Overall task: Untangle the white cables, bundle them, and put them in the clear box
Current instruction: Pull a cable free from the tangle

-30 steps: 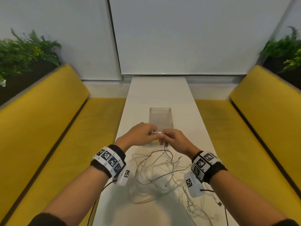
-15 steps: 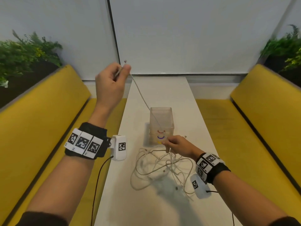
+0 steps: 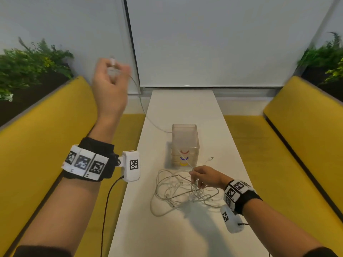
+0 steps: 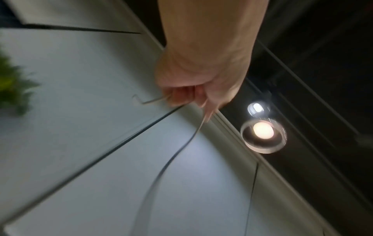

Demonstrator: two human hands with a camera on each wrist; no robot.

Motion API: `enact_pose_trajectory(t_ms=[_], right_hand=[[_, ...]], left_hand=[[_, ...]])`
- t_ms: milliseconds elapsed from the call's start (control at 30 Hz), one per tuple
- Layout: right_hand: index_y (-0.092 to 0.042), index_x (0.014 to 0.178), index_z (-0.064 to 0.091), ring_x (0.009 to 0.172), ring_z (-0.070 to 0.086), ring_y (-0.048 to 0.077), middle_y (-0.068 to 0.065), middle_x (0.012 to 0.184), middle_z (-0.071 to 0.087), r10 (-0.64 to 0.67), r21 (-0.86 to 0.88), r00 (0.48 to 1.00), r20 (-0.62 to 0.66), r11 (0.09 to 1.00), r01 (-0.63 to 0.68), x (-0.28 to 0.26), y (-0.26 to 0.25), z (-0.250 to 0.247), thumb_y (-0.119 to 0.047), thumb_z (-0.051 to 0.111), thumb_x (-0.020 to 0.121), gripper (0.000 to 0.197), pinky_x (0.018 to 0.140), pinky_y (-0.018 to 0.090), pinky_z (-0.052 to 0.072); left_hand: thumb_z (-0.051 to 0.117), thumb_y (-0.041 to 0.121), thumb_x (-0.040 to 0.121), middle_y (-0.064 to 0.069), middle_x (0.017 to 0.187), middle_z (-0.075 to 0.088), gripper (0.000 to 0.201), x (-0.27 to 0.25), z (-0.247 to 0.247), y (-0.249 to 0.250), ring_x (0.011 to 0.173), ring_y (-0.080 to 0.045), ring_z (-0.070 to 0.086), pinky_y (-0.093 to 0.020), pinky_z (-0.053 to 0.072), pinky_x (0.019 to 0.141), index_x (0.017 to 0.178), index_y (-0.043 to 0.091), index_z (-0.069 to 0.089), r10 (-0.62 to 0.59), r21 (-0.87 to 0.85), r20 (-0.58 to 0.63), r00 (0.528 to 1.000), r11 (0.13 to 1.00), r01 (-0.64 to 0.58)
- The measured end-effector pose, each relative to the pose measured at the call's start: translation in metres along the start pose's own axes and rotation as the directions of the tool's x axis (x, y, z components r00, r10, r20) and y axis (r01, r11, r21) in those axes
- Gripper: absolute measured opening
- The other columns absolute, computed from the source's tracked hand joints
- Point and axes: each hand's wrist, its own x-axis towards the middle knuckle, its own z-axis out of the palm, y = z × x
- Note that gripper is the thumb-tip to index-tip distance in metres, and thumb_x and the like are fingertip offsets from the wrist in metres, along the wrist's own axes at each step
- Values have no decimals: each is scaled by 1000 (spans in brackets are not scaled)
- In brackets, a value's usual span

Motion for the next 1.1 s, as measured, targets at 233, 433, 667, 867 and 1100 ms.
enact_pose_trajectory(t_ms=[233, 433, 667, 867, 1100], right_hand=[[-4, 80, 61, 66, 65, 17, 0, 73, 62, -167, -103, 985, -40, 981, 162, -3, -29, -3, -34, 48, 102, 40, 66, 31, 55], [4, 96, 66, 66, 60, 12, 3, 76, 61, -289, -65, 954, -82, 957, 284, -15, -56, -15, -21, 51, 101, 30, 60, 24, 50], [-19, 84, 63, 63, 59, 15, -6, 74, 61, -274, 73, 959, -76, 957, 280, -19, -62, -9, -48, 46, 99, 37, 57, 22, 47], [-4, 83, 58, 59, 53, 7, -8, 69, 52, -253, -51, 962, -99, 967, 249, -10, -38, -1, -48, 44, 100, 49, 62, 26, 45], [-17, 95, 71, 82, 56, 5, -2, 99, 65, -412, -428, 886, -212, 854, 295, -1, -38, 5, -37, 64, 92, 21, 72, 17, 41]], left_hand=[[67, 26, 90, 0, 62, 61, 63, -108, 44, -24, 52, -6, 47, -25, 35, 57, 147, 28, 42, -192, 345, 867, 460, 897, -276], [57, 51, 96, 3, 91, 72, 35, -147, 54, -67, 79, -19, 65, -34, 45, 67, 111, 22, 70, -272, 338, 930, 247, 898, -282], [61, 54, 90, 7, 47, 34, 52, -112, 50, -57, 46, -11, 31, -29, 24, 49, 53, 23, 40, -33, 168, 861, 507, 960, -223], [68, 43, 88, 9, 46, 39, 51, -80, 38, -40, 45, -9, 32, -27, 24, 49, 50, 34, 36, 31, 160, 702, 711, 967, -200], [69, 44, 88, 10, 42, 37, 45, -97, 41, -51, 45, -7, 39, -26, 24, 50, 53, 34, 44, -51, 269, 773, 632, 929, -254]])
